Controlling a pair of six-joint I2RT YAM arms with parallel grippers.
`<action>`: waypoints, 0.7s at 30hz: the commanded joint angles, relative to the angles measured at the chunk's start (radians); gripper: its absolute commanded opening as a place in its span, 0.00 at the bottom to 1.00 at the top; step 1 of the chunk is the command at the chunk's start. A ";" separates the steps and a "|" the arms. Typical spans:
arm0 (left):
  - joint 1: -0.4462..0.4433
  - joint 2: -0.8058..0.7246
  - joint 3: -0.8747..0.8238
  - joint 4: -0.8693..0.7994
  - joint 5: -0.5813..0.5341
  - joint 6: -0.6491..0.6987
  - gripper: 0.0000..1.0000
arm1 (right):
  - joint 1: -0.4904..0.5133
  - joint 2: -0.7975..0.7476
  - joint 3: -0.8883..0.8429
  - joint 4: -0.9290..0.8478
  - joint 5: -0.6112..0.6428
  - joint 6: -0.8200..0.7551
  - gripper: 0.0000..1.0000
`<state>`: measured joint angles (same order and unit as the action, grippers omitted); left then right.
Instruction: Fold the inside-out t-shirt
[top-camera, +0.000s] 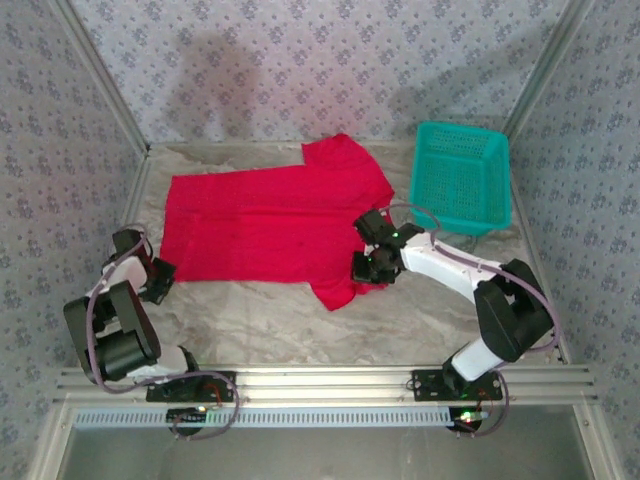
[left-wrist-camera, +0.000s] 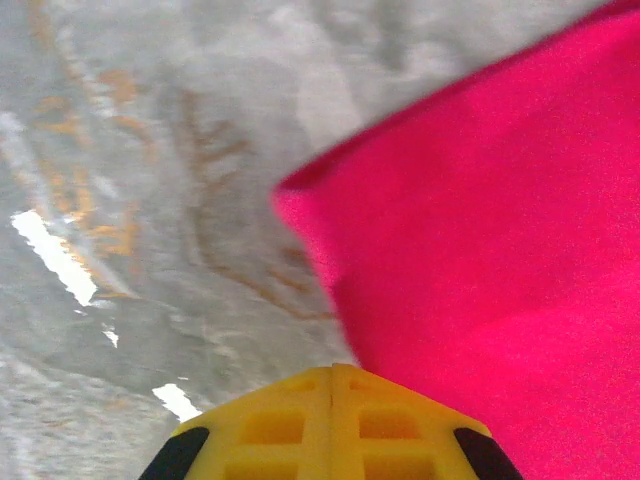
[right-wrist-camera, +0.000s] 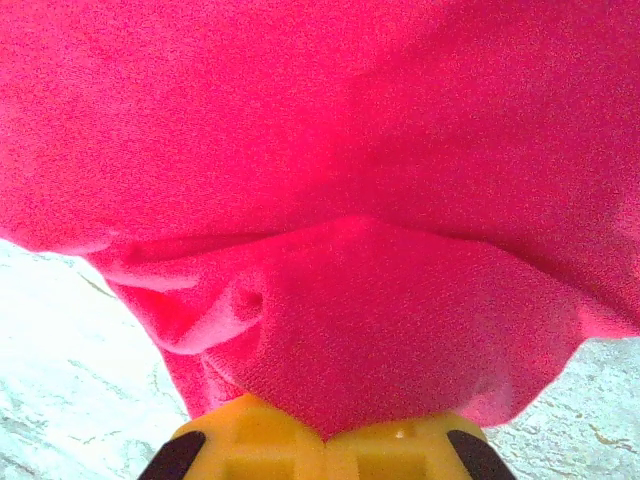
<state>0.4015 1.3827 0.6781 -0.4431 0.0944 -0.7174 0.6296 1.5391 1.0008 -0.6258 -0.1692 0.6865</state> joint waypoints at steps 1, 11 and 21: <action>-0.021 -0.103 0.031 -0.001 0.045 -0.008 0.00 | -0.005 -0.052 0.013 -0.047 0.037 -0.015 0.00; -0.041 -0.272 0.087 -0.106 0.059 -0.002 0.00 | -0.030 -0.109 0.048 -0.086 0.079 -0.024 0.00; -0.041 -0.297 0.118 -0.135 0.100 0.019 0.00 | -0.066 -0.163 0.042 -0.106 0.092 -0.025 0.00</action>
<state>0.3641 1.0985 0.7662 -0.5518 0.1612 -0.7151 0.5766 1.3979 1.0210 -0.6910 -0.0978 0.6792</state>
